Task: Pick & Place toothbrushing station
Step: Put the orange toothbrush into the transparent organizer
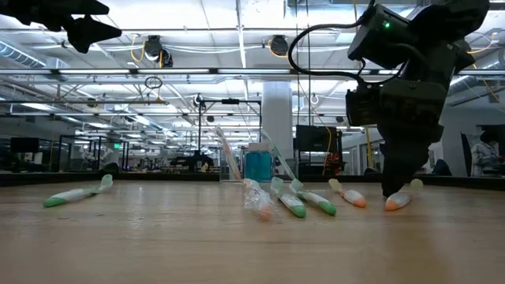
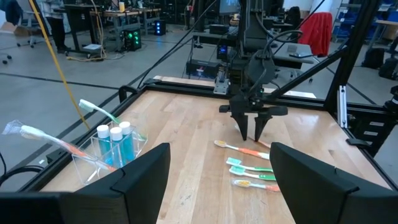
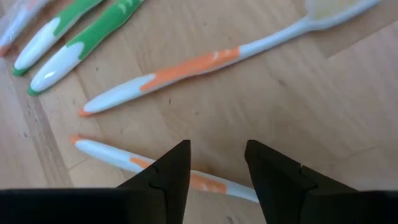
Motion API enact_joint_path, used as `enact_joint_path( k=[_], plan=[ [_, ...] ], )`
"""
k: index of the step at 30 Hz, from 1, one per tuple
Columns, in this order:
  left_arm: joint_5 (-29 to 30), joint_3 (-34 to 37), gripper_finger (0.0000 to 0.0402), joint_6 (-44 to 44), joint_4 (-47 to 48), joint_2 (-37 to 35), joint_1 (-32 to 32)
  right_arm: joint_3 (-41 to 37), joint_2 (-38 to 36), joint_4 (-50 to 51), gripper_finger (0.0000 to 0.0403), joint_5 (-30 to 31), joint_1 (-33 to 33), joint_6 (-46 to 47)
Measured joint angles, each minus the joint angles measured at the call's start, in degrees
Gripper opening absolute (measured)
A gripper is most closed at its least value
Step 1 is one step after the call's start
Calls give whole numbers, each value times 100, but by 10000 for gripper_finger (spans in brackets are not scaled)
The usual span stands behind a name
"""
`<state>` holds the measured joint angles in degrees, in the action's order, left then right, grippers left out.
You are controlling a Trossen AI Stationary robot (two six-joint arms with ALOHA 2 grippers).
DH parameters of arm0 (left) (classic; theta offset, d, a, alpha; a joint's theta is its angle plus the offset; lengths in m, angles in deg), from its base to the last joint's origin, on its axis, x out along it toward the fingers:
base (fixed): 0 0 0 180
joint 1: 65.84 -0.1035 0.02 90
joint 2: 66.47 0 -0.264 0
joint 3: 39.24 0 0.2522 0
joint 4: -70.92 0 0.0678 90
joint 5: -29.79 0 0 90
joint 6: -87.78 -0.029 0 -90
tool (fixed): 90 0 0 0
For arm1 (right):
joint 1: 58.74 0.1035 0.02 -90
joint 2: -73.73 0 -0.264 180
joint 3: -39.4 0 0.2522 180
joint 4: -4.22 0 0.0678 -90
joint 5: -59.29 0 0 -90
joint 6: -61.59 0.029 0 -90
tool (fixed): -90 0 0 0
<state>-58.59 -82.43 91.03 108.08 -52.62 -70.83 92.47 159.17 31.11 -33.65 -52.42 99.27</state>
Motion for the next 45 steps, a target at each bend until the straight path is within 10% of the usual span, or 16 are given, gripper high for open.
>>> enact_joint_path(
  k=[9, 20, 27, 35, 45],
  plan=[
    [-2, 0, 285, 0, 0, 2, 0, -17, -159, -969, 185, -1355, -91, 519],
    [0, 0, 285, 0, -2, 2, -2, -10, 424, -1706, 183, -568, 565, 354],
    [-1, 0, 285, 0, -4, 0, -2, 0, 685, -2163, 183, -1101, 770, 593],
    [0, 1, 285, 0, -2, 0, -2, -16, 560, -1957, 183, -2436, 1112, 1427],
    [0, 1, 285, 0, -2, 1, -2, -6, -338, -1063, 183, -2507, 1186, 2816]
  ],
)
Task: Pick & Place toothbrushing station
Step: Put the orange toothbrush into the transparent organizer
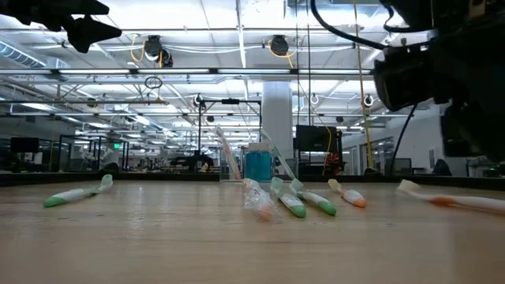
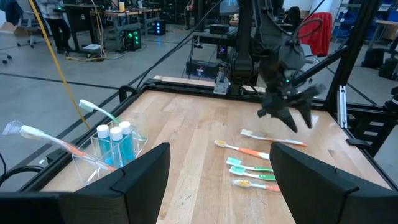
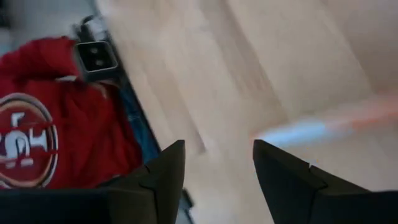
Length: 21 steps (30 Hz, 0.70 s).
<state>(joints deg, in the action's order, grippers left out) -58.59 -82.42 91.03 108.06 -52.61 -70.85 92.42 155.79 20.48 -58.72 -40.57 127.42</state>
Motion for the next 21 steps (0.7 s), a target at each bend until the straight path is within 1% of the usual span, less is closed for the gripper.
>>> enact_joint_path(
  k=[3, 6, 8, 10, 12, 13, 16, 19, 21],
  plan=[
    [-1, 0, 285, 0, 0, -1, 0, 1, -323, 927, 183, 581, -8, 305],
    [0, -1, 285, 0, 0, 0, 2, -1, -537, 1957, 183, 1512, -75, 560],
    [0, -1, 285, 0, 0, 0, 1, -9, -578, 2446, 183, 2299, -129, 652],
    [0, 0, 285, 0, 0, 0, 1, -89, -585, 2463, 183, 3020, -138, 678],
    [-1, -1, 285, 0, 0, 0, 1, -245, -565, 2068, 183, 3539, -131, 676],
    [0, -1, 285, 0, -2, -1, 0, -336, -549, 1769, 183, 3697, -129, 709],
    [0, -1, 285, 0, 0, 1, 0, -643, -543, 813, 183, 3846, -145, 583],
    [0, -1, 285, 0, 2, 1, 0, -907, -544, 177, 183, 3679, -246, 446],
    [0, -1, 285, 0, 1, 0, 1, -1007, -536, 93, 183, 3566, -313, 434]
  ],
)
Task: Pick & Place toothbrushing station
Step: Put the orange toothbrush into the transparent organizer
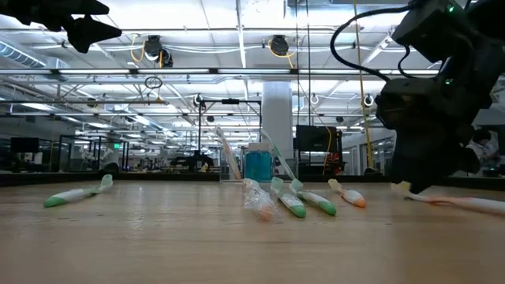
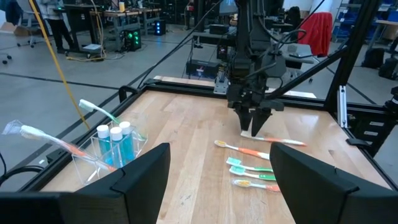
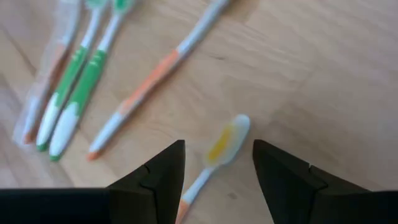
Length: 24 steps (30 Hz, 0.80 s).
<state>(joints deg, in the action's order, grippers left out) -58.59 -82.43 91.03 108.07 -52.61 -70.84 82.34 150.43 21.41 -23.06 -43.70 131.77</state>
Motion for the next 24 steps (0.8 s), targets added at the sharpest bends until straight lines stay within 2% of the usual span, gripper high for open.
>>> enact_joint_path(
  k=[10, 17, 24],
  plan=[
    [-1, 0, 285, 0, 1, -1, 0, -36, 621, -438, 183, 139, 178, -9],
    [0, 0, 285, 0, -1, -1, 1, -38, 1100, -192, 183, 132, 237, 58],
    [0, 0, 285, 0, -1, -1, 0, -30, 1109, 166, 165, 104, 226, 109]
  ],
)
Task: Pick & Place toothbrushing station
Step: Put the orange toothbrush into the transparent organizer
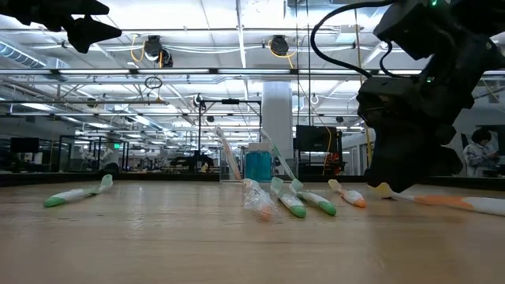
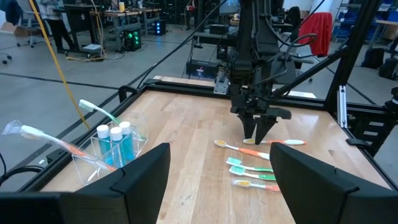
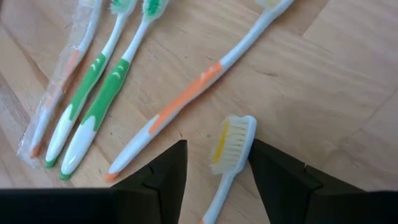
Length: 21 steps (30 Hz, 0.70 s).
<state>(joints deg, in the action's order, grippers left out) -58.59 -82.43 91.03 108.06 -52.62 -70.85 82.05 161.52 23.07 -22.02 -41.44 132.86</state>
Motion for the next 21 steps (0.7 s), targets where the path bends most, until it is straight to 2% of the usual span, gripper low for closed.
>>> enact_joint_path(
  k=[12, 17, 21],
  plan=[
    [-1, 1, 285, 0, 0, 1, 0, -9, 4, 115, 75, 55, 0, -67],
    [-1, 0, 285, 0, 0, 1, 1, -39, -54, -311, 55, 98, 7, -463],
    [0, 0, 285, 0, 0, 0, 0, -39, -392, -631, 51, 190, -58, -756]
  ],
)
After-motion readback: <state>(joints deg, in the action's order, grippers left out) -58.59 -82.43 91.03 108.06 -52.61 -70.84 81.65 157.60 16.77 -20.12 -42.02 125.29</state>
